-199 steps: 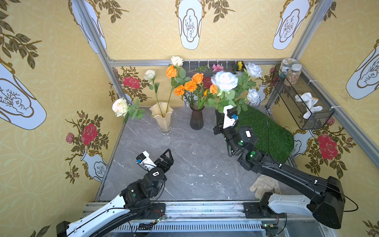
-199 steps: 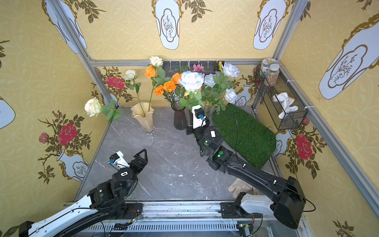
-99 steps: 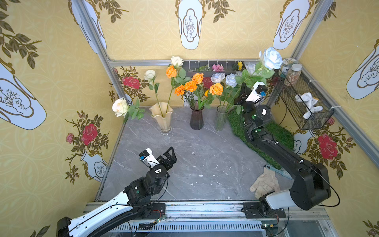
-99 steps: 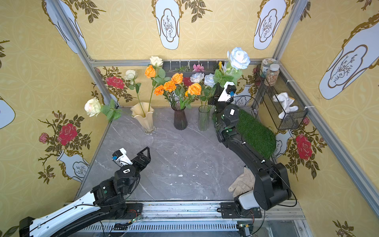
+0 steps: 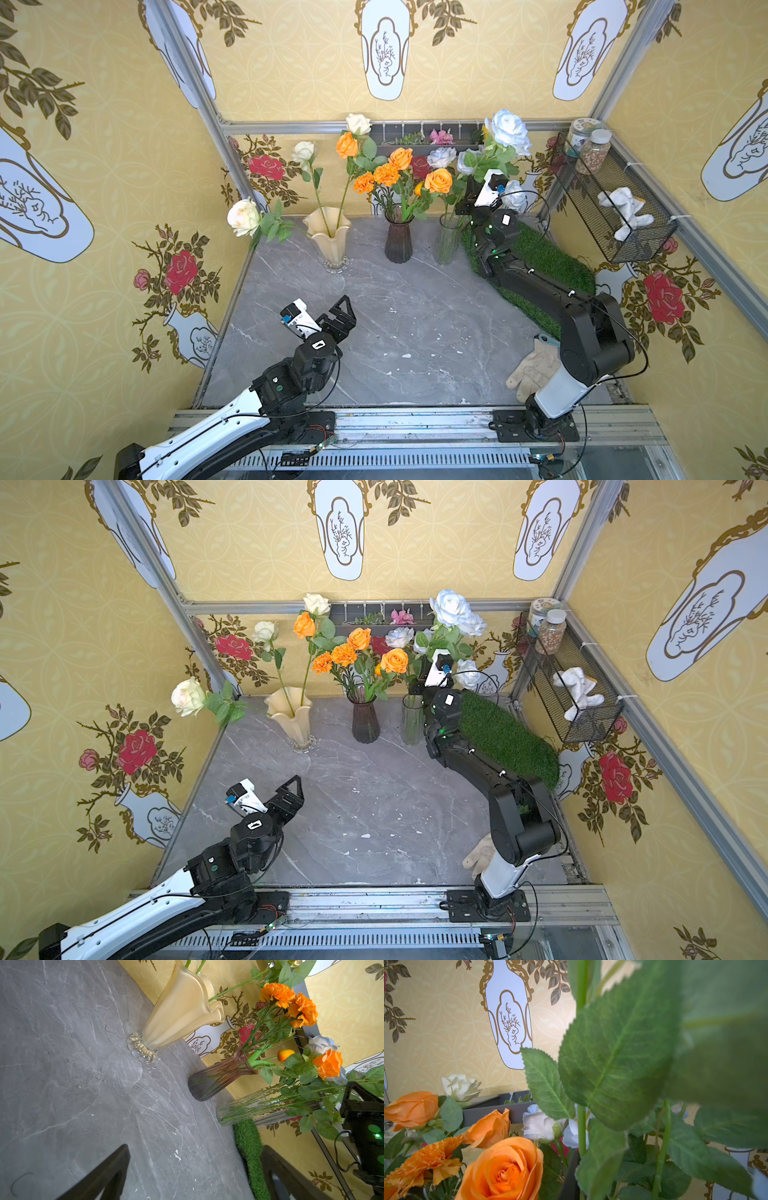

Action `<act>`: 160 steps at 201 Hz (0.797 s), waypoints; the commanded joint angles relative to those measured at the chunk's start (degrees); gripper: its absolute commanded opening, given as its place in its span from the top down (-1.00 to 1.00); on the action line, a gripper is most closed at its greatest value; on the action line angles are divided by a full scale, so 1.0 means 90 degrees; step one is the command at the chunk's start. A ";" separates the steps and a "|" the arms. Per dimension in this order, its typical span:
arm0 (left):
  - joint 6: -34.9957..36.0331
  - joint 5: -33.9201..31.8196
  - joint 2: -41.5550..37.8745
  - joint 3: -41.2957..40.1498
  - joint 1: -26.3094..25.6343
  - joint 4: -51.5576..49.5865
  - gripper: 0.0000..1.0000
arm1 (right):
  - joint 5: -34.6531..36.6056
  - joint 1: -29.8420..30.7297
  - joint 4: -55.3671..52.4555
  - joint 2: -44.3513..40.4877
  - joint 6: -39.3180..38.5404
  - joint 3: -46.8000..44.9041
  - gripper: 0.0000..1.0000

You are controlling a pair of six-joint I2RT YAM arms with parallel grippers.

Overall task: Arrange the flowers in different vases according to their colors
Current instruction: Insert the flower into the vase.

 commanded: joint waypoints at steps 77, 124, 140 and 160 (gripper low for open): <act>0.0119 0.0134 0.0012 -0.0068 0.0088 0.0245 -1.00 | 0.0363 0.0046 0.0256 0.0305 0.0113 -0.0078 0.45; 0.0159 0.0171 0.0047 -0.0062 0.0105 0.0283 -1.00 | 0.0618 0.0241 -0.0424 -0.0260 0.0157 0.0025 -0.77; 0.0175 0.0179 0.0046 -0.0054 0.0102 0.0295 -1.00 | 0.0621 0.0342 -0.0795 -0.0541 0.0126 0.0101 -0.83; 0.0187 0.0205 0.0026 -0.0056 0.0104 0.0290 -1.00 | 0.0625 0.0448 -0.1192 -0.0933 0.0147 0.0190 -0.90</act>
